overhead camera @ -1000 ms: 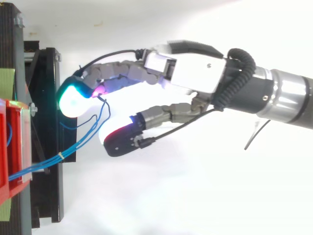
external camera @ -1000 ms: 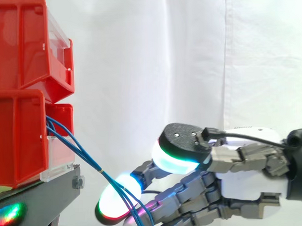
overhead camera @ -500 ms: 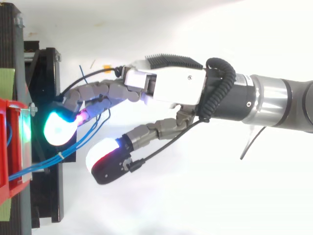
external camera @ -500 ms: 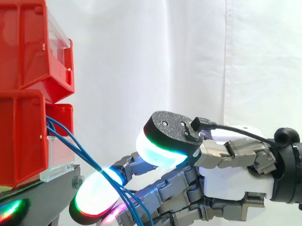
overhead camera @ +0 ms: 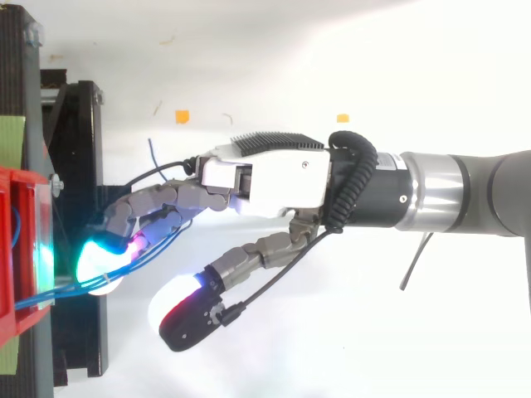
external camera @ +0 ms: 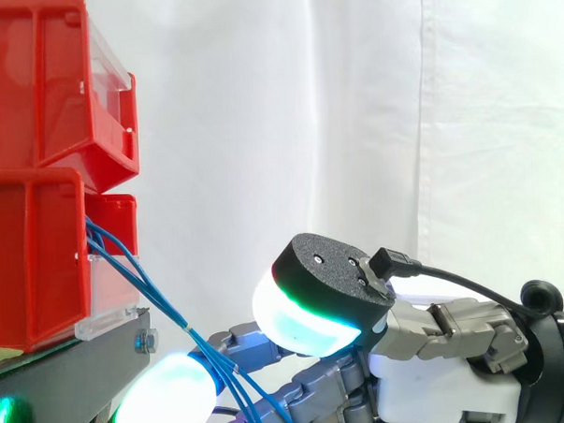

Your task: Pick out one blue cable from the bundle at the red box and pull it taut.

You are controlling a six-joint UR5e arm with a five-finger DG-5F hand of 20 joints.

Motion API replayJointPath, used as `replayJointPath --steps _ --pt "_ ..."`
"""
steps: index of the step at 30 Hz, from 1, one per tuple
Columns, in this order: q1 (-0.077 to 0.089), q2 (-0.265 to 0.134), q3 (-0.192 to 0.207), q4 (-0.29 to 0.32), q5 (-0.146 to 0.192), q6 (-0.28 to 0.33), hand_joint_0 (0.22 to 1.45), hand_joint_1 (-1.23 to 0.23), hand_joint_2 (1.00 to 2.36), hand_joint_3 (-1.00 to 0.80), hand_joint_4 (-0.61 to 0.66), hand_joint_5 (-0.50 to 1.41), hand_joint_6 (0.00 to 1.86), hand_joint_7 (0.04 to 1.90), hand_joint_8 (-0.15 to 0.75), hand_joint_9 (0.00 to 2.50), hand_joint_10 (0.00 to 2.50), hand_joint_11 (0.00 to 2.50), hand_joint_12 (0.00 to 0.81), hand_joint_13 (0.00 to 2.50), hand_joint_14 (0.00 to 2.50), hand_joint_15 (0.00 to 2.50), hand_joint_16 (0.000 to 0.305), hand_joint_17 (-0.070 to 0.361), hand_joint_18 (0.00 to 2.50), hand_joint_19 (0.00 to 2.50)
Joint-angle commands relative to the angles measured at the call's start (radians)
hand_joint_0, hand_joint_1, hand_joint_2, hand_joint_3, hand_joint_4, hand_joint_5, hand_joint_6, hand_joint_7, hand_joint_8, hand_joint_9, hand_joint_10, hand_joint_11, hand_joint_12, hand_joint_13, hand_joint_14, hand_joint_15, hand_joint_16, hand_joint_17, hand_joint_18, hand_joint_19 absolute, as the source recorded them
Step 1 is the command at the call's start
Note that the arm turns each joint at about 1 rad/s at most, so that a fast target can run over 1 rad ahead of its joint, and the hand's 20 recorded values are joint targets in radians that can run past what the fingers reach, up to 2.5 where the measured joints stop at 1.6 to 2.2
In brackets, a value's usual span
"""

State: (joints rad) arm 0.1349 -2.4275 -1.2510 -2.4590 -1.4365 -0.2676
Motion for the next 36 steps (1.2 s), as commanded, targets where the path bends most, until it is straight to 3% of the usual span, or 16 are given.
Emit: replayJointPath --steps 1,13,23,26,29,36 --pt "0.0 -0.004 0.005 0.0 -0.005 0.016 0.55 -0.6 1.0 -0.44 0.29 -0.17 0.5 0.89 0.31 0.71 0.01 0.13 0.416 0.39 0.0 0.13 0.06 0.134 0.42 0.54" --pt "-0.003 -0.004 0.009 0.017 -0.01 0.019 0.58 -0.55 1.01 -0.4 0.29 -0.15 0.5 0.94 0.31 0.74 0.01 0.16 0.41 0.41 0.01 0.15 0.058 0.131 0.43 0.56" --pt "-0.015 -0.005 0.025 0.009 -0.055 0.039 0.6 -0.6 1.02 -0.25 0.26 -0.14 0.5 1.05 0.31 0.75 0.01 0.17 0.41 0.42 0.01 0.16 0.058 0.131 0.43 0.57" --pt "-0.018 -0.004 0.025 0.009 -0.055 0.044 0.6 -0.6 1.01 -0.26 0.26 -0.14 0.5 1.07 0.307 0.76 0.01 0.19 0.411 0.42 0.01 0.16 0.058 0.131 0.43 0.58" --pt "-0.021 -0.004 0.025 0.008 -0.059 0.047 0.6 -0.58 1.02 -0.24 0.24 -0.14 0.5 1.11 0.315 0.86 0.01 0.36 0.414 0.42 0.01 0.18 0.058 0.131 0.43 0.58" --pt "-0.024 -0.004 0.028 0.008 -0.064 0.047 0.59 -0.51 1.01 -0.32 0.24 -0.13 0.5 1.11 0.315 0.86 0.01 0.37 0.416 0.42 0.01 0.18 0.059 0.132 0.42 0.59"
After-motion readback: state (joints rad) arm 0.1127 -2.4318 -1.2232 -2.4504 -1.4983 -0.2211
